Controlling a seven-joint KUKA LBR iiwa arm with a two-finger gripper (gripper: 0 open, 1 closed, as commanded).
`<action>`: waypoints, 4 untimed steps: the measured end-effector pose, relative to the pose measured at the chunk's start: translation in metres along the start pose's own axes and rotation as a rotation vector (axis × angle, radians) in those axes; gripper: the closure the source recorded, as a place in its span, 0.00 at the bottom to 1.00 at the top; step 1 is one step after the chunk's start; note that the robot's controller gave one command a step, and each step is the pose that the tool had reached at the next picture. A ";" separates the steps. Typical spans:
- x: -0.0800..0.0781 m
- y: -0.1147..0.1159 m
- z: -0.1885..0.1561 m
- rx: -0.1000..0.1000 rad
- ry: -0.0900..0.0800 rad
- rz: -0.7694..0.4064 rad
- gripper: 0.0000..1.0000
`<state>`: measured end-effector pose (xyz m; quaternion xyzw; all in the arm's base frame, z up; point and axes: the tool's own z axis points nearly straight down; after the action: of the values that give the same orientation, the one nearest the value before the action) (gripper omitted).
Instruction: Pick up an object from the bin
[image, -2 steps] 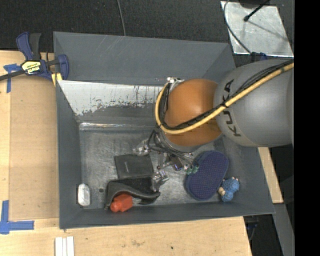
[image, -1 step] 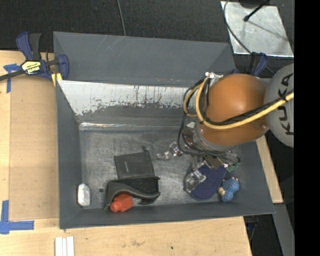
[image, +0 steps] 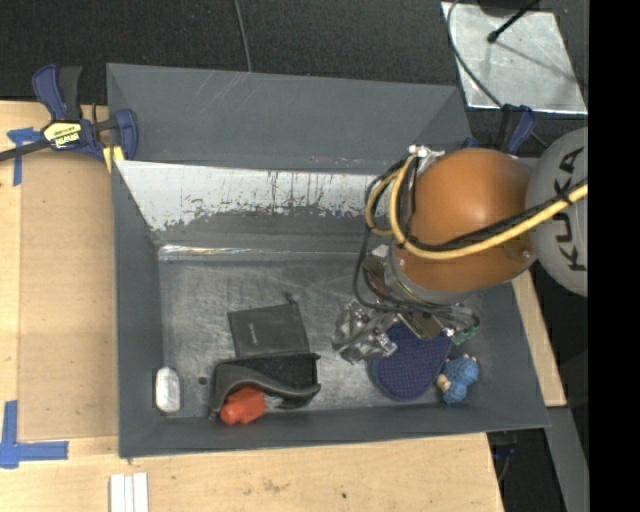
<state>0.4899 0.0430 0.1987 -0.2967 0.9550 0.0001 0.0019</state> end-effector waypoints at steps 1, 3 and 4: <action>-0.019 0.025 0.071 -0.001 0.002 0.004 1.00; -0.094 0.125 0.094 -0.003 0.001 0.114 0.00; -0.131 0.136 0.126 0.002 0.010 0.210 0.00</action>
Offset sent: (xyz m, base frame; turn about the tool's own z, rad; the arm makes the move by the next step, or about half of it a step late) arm 0.0007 0.0299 -0.0696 0.0054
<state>0.5215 0.2296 0.0727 -0.1950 0.9808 -0.0021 -0.0027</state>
